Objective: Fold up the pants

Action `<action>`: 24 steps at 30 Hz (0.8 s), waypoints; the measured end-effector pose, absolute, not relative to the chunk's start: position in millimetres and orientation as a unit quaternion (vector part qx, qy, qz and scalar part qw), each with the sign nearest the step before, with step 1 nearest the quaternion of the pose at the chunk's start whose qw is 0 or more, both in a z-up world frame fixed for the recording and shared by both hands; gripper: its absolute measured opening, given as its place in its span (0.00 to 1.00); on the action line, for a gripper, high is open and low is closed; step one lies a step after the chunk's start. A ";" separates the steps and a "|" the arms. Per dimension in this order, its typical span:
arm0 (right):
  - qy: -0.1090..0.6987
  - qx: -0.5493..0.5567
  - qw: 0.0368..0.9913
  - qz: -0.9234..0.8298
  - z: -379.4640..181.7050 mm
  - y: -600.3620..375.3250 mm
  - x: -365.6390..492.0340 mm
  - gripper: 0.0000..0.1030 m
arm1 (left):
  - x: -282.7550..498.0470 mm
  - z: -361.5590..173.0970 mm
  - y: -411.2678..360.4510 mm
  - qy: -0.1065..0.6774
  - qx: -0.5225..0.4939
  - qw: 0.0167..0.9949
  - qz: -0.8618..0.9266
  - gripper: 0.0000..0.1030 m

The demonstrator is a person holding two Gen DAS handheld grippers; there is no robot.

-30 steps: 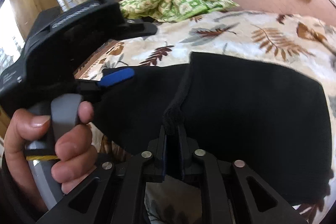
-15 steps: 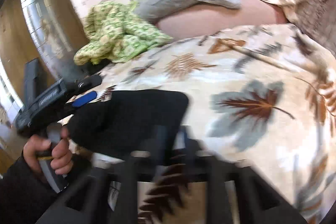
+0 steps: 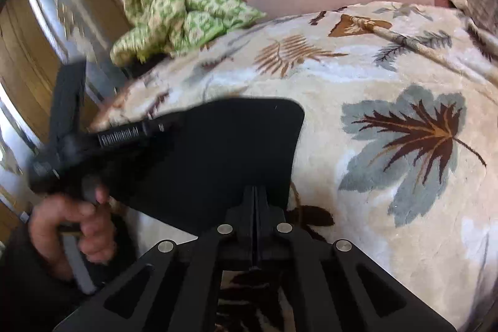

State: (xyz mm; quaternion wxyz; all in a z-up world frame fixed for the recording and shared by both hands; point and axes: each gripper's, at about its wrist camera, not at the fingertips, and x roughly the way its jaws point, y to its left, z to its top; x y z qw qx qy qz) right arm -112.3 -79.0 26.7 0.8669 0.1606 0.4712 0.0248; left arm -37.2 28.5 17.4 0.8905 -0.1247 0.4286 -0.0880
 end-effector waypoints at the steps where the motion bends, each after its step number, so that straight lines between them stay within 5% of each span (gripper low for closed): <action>1: 0.458 0.160 0.874 0.020 32.9 -80.8 -110.6 0.01 | -36.9 17.5 29.1 0.428 -0.126 0.891 -0.088 0.24; 5: 0.398 0.142 0.906 -0.004 59.3 -88.9 -84.9 0.04 | -40.6 14.2 27.4 0.423 -0.118 0.894 -0.086 0.24; 9: 0.484 0.138 0.864 -0.007 -4.7 -91.9 -47.5 0.04 | -40.1 13.2 26.3 0.424 -0.114 0.894 -0.085 0.24; 15: 0.461 0.142 0.876 -0.015 5.7 -93.7 -51.8 0.00 | -41.2 14.3 26.6 0.422 -0.113 0.896 -0.084 0.24; 18: 0.420 0.130 0.898 -0.002 33.4 -87.0 -66.8 0.07 | -40.3 14.2 27.1 0.422 -0.116 0.895 -0.086 0.24; 24: 0.469 0.102 0.877 -0.018 15.8 -72.0 -69.7 0.05 | -39.5 14.2 27.1 0.420 -0.117 0.896 -0.086 0.24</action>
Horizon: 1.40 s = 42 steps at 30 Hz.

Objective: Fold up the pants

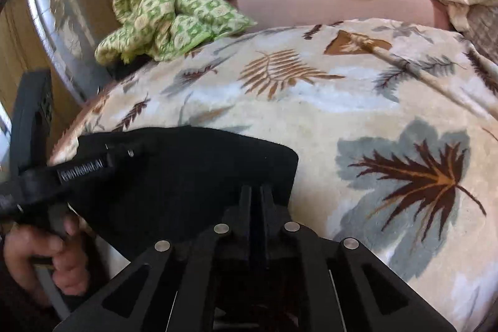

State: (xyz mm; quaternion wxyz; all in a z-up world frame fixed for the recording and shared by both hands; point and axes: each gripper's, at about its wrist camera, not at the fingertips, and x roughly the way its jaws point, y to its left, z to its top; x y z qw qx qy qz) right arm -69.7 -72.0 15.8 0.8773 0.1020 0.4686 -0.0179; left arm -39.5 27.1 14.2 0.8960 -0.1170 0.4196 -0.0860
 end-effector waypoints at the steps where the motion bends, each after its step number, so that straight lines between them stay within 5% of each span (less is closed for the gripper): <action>1: 0.455 0.108 0.884 -0.021 25.2 -71.4 -73.1 0.07 | -39.7 13.9 28.5 0.419 -0.121 0.895 -0.088 0.24; 3: 0.419 0.109 0.901 -0.005 42.7 -66.7 -86.0 0.09 | -39.9 13.4 29.8 0.418 -0.125 0.895 -0.090 0.24; 6: 0.491 0.081 0.868 0.005 12.8 -58.8 -83.8 0.08 | -39.2 13.4 25.8 0.417 -0.113 0.898 -0.088 0.23; 12: 0.396 0.105 0.912 -0.032 71.7 -77.2 -123.3 0.10 | -55.4 49.3 63.9 0.388 -0.183 0.898 -0.093 0.25; 15: 0.392 0.126 0.908 -0.074 76.4 -96.3 -133.5 0.13 | -83.0 81.4 113.5 0.355 -0.234 0.903 -0.055 0.41; 23: 0.387 0.212 0.890 -0.111 72.6 -132.8 -139.0 0.18 | -188.7 136.3 238.5 0.306 -0.310 0.898 0.051 0.56; 29: 0.404 0.259 0.871 -0.109 63.0 -147.6 -149.6 0.19 | -237.1 94.5 275.3 0.309 -0.389 0.865 0.065 0.60; 35: 0.409 0.211 0.880 -0.117 63.8 -142.5 -151.8 0.19 | -200.4 22.6 273.6 0.367 -0.458 0.810 0.026 0.60; 42: 0.437 0.164 0.876 -0.123 50.8 -131.5 -154.2 0.19 | -174.3 -20.3 292.5 0.321 -0.527 0.787 -0.005 0.60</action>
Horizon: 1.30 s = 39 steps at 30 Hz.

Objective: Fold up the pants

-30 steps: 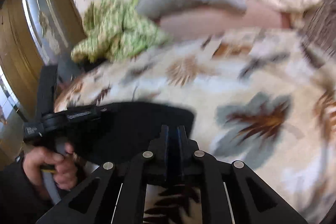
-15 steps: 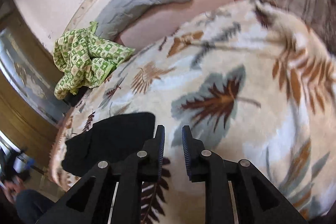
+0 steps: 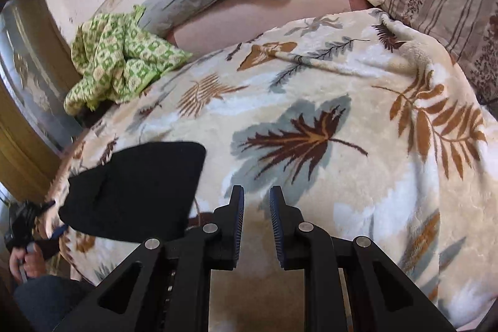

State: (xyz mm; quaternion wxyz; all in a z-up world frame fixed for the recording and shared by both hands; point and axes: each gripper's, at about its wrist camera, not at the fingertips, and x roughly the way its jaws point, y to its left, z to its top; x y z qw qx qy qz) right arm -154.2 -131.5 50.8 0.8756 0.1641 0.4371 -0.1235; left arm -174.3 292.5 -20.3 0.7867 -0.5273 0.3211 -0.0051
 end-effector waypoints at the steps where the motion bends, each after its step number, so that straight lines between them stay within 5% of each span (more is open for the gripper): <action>1: 0.440 0.160 0.875 -0.124 49.0 -130.7 -154.0 0.19 | -174.2 -24.8 295.0 0.315 -0.532 0.786 -0.008 0.60; 8: 0.459 0.149 0.863 -0.148 33.9 -129.9 -146.8 0.19 | -163.5 -64.5 314.2 0.255 -0.570 0.780 -0.041 0.56; 15: 0.467 0.092 0.864 -0.167 22.6 -111.8 -143.4 0.19 | -179.9 -90.7 320.5 0.254 -0.563 0.786 -0.041 0.18; 27: 0.464 0.095 0.862 -0.182 20.9 -110.9 -141.0 0.22 | -182.7 -30.7 295.0 0.281 -0.411 0.867 -0.011 0.08; 39: 0.415 0.153 0.884 -0.153 69.3 -115.8 -144.0 0.23 | -212.7 92.8 137.7 0.224 -0.144 0.948 -0.176 0.08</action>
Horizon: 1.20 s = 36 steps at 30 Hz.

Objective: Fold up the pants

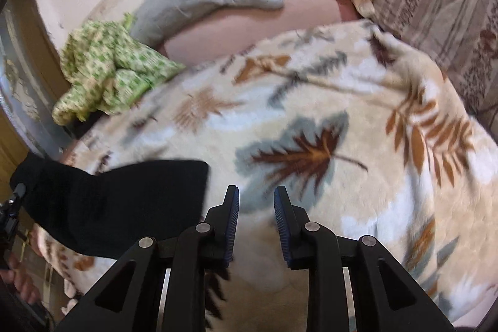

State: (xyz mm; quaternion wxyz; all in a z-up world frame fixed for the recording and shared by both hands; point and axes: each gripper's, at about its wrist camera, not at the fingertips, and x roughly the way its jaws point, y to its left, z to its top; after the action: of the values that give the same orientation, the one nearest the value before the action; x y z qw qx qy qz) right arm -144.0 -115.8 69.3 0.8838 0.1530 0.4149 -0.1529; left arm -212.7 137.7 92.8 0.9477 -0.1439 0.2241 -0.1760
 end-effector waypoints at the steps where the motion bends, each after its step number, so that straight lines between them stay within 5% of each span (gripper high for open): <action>1: 0.422 0.092 0.886 -0.171 73.0 -108.4 -141.5 0.25 | -211.0 95.1 126.6 0.228 -0.134 0.945 -0.190 0.08; 28: 0.471 0.160 0.856 -0.140 44.7 -135.3 -123.6 0.27 | -91.3 57.8 -62.3 0.398 0.010 0.878 -0.264 0.08; 32: 0.472 0.155 0.857 -0.139 44.6 -132.8 -121.2 0.27 | -84.3 45.3 -75.7 0.410 0.034 0.864 -0.290 0.15; 36: 0.475 0.152 0.855 -0.139 43.2 -131.1 -119.6 0.27 | -78.9 45.1 -71.1 0.409 0.003 0.846 -0.343 0.41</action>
State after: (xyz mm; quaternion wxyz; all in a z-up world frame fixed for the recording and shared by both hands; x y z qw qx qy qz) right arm -119.6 -131.1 43.2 0.8554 0.1519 0.4753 -0.1390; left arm -78.9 -71.1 45.1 0.8456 0.0026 0.4093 -0.3426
